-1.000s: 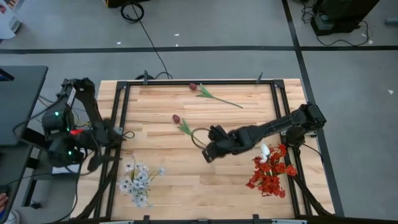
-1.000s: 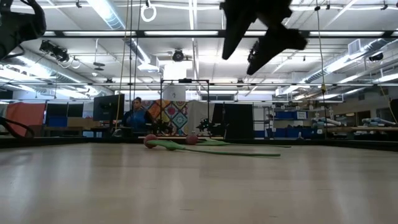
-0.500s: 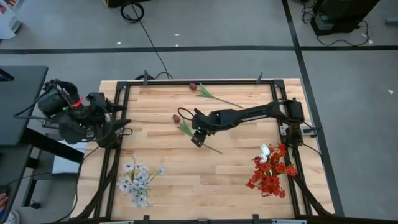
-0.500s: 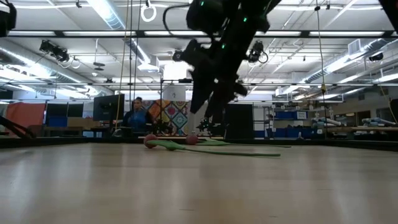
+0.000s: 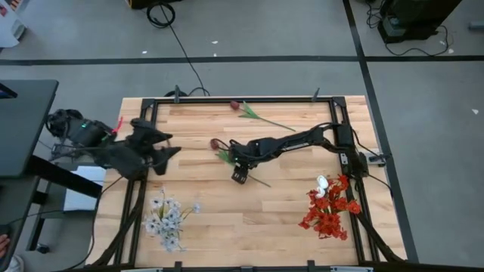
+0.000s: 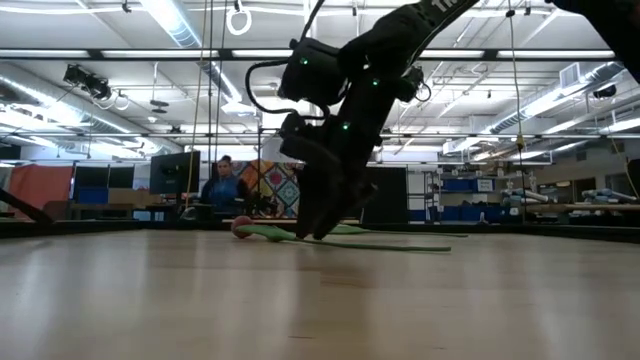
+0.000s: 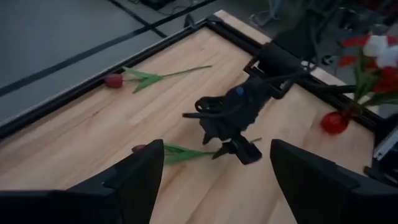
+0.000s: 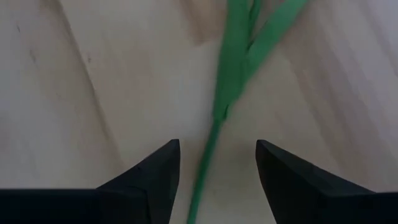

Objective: Sort flowers into vase by color
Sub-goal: Put the bottom red flower into the transparent vase

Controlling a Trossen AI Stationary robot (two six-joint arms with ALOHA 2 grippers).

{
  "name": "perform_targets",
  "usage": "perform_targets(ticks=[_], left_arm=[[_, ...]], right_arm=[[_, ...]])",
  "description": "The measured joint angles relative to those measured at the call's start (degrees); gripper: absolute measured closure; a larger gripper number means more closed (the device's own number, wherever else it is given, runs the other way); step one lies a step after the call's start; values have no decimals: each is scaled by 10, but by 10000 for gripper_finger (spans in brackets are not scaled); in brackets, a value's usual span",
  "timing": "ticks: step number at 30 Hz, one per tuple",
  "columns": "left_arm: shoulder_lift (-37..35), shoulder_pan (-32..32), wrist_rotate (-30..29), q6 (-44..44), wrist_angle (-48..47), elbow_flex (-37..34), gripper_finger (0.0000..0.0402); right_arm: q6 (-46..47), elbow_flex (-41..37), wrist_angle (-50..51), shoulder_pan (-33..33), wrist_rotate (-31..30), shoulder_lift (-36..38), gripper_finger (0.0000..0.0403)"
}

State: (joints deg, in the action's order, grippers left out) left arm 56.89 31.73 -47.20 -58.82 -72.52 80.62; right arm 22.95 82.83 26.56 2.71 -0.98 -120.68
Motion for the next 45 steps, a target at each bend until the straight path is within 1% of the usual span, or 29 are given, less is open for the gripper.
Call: perform_targets(ticks=[5, 8, 11, 16, 18, 21, 24, 27, 29, 34, 38, 41, 45], left_arm=[[27, -65, 35, 12, 32, 0, 104], [47, -96, 54, 12, 43, 0, 104], [66, -122, 65, 10, 42, 0, 104], [84, -151, 81, -2, 44, 0, 104], [86, -158, 93, -6, 44, 0, 104], [82, -167, 100, -9, 38, 0, 104], [75, -170, 101, -15, 15, 0, 104], [65, -184, 104, -10, -2, 0, 104], [60, -197, 118, 8, -3, 0, 104], [49, -240, 174, 81, 8, 0, 105], [48, -275, 208, 143, 42, 0, 105], [48, -302, 246, 192, 74, 0, 105], [48, -340, 272, 251, 107, 0, 105]], right_arm=[[-2, 1, -10, -1, 1, -11, 207], [-1, 0, -11, -1, -20, -16, 230], [5, 0, -5, -1, -25, -17, 271], [27, -1, -11, 0, -26, -18, 373], [39, -1, -16, 0, -25, -18, 392], [65, -3, -26, 3, -27, -15, 391], [73, -4, -38, 4, -53, 0, 397], [78, -3, -56, 9, -82, 39, 398], [83, -2, -65, 15, -103, 65, 399], [97, -4, -98, 26, -151, 128, 400], [88, -2, -135, 31, -182, 177, 401], [67, -3, -169, 31, -206, 204, 401], [27, -2, -216, 23, -230, 237, 402]])
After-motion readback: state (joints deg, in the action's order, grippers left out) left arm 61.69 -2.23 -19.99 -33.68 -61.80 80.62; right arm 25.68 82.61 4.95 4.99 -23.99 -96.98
